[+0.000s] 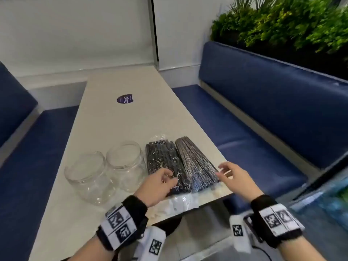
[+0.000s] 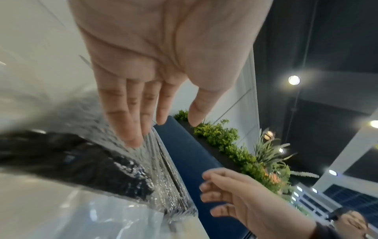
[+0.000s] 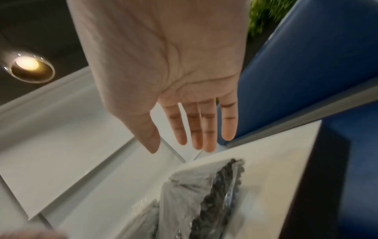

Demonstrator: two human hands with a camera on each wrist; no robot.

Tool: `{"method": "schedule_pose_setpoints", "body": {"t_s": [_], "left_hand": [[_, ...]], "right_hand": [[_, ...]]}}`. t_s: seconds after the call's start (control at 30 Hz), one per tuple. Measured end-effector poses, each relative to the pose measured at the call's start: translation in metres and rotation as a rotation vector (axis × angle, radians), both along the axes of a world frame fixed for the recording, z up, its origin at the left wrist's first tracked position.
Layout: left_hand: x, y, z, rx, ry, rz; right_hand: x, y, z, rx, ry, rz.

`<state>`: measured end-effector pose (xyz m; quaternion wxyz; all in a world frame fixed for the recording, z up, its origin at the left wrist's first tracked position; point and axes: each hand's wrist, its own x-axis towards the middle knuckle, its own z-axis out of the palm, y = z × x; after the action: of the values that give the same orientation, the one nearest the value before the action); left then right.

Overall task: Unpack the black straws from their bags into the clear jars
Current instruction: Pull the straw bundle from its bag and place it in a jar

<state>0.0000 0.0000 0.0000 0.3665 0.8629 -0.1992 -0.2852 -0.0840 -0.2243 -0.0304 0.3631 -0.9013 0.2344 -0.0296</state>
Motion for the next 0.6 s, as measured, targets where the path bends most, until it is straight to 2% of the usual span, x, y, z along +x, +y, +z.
{"method": "schedule_pose_setpoints", "body": {"t_s": [0.1,0.2,0.37,0.5,0.6], "left_hand": [[0.015,-0.041,-0.008,-0.005,-0.035,0.036],[0.028,-0.072,-0.018,0.049,0.005,0.06],[0.049,-0.101,-0.038,0.022,0.154,0.158],[0.051,-0.112,-0.035,0.039,0.161,0.21],[0.048,-0.116,-0.031,0.028,0.18,0.202]], "right_hand": [[0.031,-0.003,-0.013,0.039,0.126,0.042],[0.052,-0.002,-0.03,0.006,0.239,0.078],[0.072,-0.008,-0.034,0.075,0.263,0.05],[0.074,-0.013,-0.032,0.096,0.338,0.128],[0.068,-0.015,-0.031,0.118,0.301,0.142]]}}
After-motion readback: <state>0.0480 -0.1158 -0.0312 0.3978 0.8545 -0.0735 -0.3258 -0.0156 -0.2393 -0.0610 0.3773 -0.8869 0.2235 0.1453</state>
